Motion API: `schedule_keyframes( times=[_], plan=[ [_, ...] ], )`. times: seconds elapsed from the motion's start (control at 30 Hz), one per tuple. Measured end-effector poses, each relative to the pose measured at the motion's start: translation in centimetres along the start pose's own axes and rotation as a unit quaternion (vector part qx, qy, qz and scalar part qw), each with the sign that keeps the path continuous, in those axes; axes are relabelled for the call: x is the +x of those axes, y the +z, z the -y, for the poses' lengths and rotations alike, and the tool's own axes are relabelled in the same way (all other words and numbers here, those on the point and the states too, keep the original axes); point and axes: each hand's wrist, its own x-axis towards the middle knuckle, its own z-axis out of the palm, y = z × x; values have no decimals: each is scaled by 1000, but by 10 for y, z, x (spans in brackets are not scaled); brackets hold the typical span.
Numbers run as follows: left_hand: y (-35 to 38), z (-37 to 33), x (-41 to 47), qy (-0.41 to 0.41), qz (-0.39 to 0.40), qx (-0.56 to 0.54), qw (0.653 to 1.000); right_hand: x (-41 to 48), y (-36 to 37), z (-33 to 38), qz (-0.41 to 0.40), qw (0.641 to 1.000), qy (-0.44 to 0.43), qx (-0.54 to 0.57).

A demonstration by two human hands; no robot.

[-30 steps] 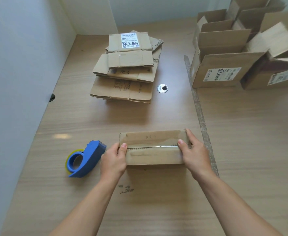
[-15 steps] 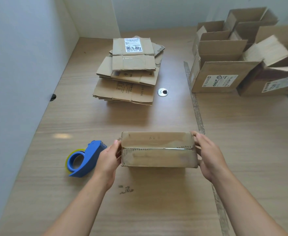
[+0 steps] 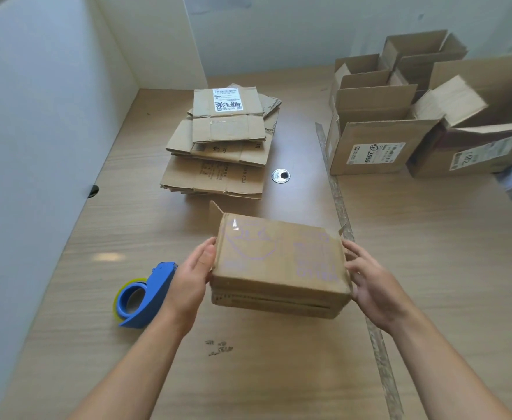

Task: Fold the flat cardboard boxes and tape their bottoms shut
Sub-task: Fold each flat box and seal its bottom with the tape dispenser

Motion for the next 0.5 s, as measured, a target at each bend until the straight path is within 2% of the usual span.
schedule_keyframes(
  times=[0.07, 0.17, 0.37, 0.43, 0.5],
  plan=[
    [3, 3, -2, 11, -12, 44, 999, 1, -3, -3, -18, 999, -30, -3],
    [11, 7, -10, 38, 3, 44, 998, -1, -7, -7, -27, 995, -83, -46],
    [16, 25, -32, 2, -19, 79, 997, -11, -15, -23, -54, 985, -105, -126],
    [14, 29, -36, -15, -56, 77, 995, -16, -15, -26, -69, 975, -123, -170],
    [11, 25, -37, 8, -122, 101, 987, -19, -15, -25, -76, 958, -163, -222]
  ],
)
